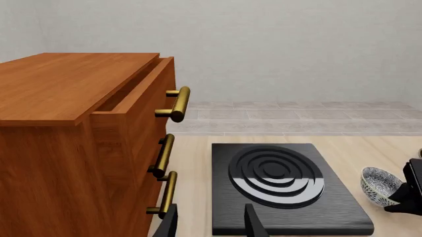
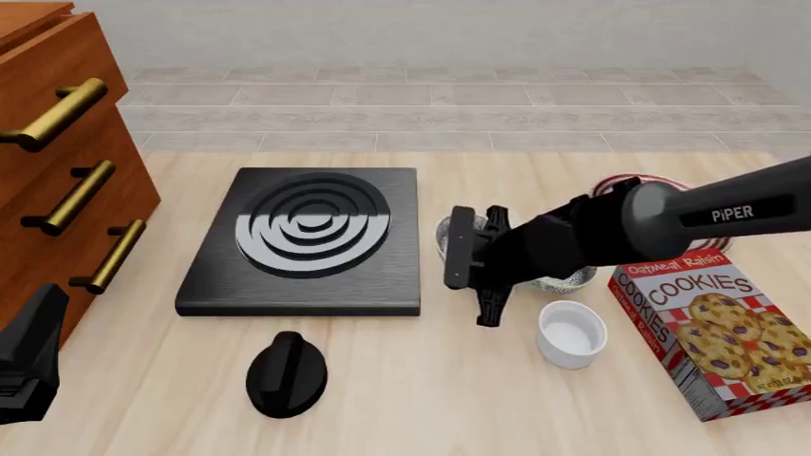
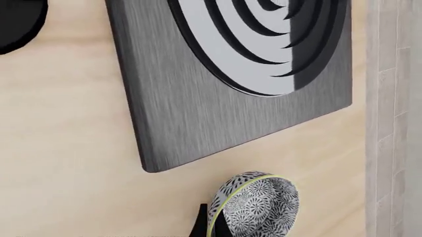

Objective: Pick the akita bowl from table center and place it on the plate.

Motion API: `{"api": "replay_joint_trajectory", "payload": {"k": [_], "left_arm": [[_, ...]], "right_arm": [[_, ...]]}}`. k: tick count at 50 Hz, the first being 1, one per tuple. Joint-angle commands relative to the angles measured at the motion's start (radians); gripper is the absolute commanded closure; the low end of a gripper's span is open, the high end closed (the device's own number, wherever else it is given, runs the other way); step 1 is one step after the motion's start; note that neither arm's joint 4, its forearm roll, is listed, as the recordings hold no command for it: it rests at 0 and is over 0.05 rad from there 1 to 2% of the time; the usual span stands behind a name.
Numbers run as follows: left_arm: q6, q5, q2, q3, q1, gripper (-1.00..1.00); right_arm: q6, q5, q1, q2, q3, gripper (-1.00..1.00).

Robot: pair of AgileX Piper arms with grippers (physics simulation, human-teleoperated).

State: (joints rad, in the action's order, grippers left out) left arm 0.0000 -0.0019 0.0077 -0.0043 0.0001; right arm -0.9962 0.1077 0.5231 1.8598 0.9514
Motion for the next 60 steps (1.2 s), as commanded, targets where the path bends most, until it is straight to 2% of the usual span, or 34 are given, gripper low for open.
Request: {"api": "replay_joint_trajectory", "payload": {"k": [1,14,24,45,49,53,60], "left_arm": [[0.000,0.000,0.001,0.000,0.000,-1.00],[0.000,0.000,0.000,0.000,0.000,-1.00],[0.000,0.000,0.000,0.000,0.000,-1.00],[0.001,0.000,0.000,0.000,0.000,-1.00],[0.000,0.000,0.000,0.000,0.000,-1.00],[0.000,0.000,0.000,0.000,0.000,-1.00],[0.000,0.000,0.000,0.000,0.000,-1.00]], "right_arm": [[-0.006,-0.001,0.006,-0.019,-0.003,1.00],[-0.018,-0.009,0.010,-0.066,-0.022,1.00],[0.000,0.024,0.023,-0.109,-0.019,1.00],[0.043,0.122,0.028,-0.247,-0.023,1.00],[0.082,0.169,0.018,-0.253,0.005,1.00],[0.076,0.185,0.017,-0.285,-0.002,1.00],[0.096,0.228,0.003,-0.332,0.012,1.00]]}}
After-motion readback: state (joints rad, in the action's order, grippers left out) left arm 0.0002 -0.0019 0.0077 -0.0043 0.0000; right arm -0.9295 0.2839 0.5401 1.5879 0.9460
